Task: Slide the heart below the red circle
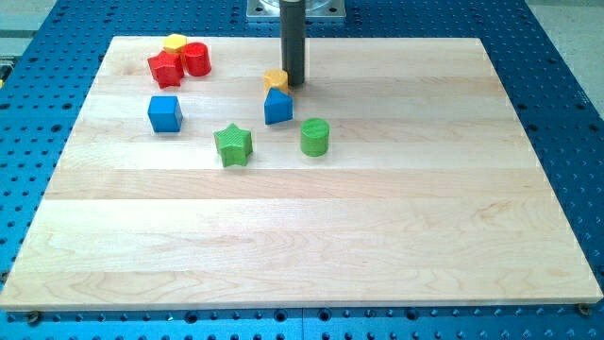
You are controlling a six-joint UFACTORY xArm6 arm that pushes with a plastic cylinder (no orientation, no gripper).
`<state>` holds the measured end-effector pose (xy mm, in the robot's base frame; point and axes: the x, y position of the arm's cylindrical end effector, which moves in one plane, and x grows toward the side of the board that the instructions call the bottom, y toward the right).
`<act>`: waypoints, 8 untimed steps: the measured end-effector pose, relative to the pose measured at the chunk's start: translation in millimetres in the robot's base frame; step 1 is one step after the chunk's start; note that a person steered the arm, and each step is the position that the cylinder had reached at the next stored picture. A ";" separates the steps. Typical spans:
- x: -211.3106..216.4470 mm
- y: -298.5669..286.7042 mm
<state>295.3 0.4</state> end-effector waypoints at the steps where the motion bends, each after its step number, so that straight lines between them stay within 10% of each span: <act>1: 25.5 -12.6; 5: 57.0 -145.7; 8: 9.0 -134.9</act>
<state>304.3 -134.5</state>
